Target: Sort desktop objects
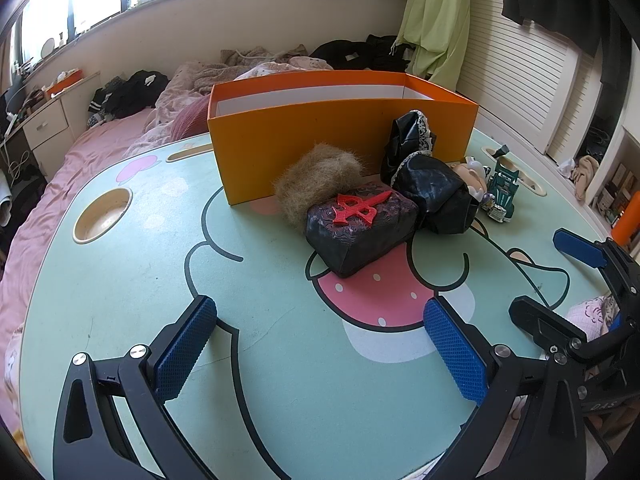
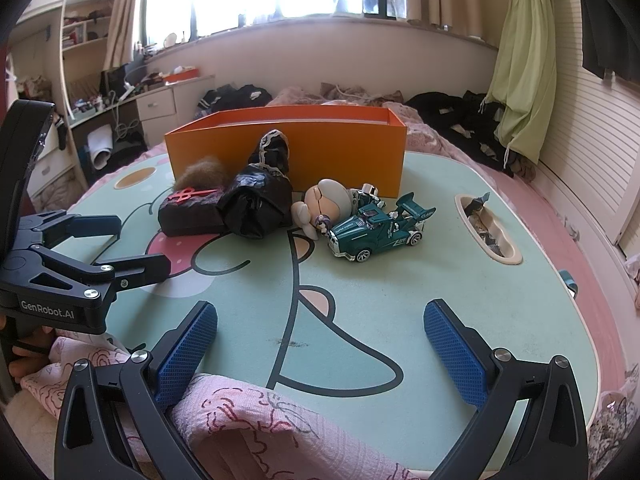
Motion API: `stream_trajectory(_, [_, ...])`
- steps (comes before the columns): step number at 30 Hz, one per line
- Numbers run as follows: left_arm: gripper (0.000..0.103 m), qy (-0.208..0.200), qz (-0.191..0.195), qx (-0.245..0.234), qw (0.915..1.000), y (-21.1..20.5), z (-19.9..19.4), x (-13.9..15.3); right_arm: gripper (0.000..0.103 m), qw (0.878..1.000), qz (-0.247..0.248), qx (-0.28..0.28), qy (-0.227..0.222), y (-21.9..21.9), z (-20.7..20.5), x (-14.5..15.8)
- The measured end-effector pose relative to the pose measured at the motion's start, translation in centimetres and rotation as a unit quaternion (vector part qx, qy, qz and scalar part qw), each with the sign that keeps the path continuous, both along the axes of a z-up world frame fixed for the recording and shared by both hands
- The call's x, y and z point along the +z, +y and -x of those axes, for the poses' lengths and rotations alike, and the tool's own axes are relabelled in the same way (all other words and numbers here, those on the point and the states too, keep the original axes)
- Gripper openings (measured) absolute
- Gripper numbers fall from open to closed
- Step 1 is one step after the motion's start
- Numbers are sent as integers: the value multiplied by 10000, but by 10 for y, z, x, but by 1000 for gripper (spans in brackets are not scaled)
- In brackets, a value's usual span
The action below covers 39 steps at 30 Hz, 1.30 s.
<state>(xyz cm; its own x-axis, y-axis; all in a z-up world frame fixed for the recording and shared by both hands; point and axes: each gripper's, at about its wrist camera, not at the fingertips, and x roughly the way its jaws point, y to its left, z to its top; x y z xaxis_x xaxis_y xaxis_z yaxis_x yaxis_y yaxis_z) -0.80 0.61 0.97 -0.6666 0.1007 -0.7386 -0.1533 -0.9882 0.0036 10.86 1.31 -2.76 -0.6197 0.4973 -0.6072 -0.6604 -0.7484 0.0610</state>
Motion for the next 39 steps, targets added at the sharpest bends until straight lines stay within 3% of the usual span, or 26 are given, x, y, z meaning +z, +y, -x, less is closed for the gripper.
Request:
stream_trajectory(13, [103, -35, -36, -56, 10000, 0, 1, 2, 103, 10000, -4, -66, 20, -4, 1, 3])
stream_trajectory(20, [103, 173, -373, -127, 9991, 7, 17, 30, 103, 10000, -9, -84, 18, -4, 0, 2])
stream_trajectory(24, [87, -325, -448, 8, 9985, 18, 44, 21, 103, 10000, -12, -90, 21, -4, 0, 2])
stream_trajectory(27, [86, -508, -369, 111, 9980, 27, 54, 8, 103, 9999, -10, -98, 22, -4, 0, 1])
stream_trajectory(29, [83, -469, -150, 171, 9986, 33, 54, 5, 103, 9999, -20, -98, 27, -3, 1, 5])
stream_trajectory(31, [69, -439, -108, 179, 9988, 32, 52, 5, 103, 9999, -17, -106, 25, -3, 1, 5])
stream_trajectory(39, [67, -124, -492, -247, 9984, 17, 20, 13, 103, 9999, -10, -127, 66, -2, 2, 8])
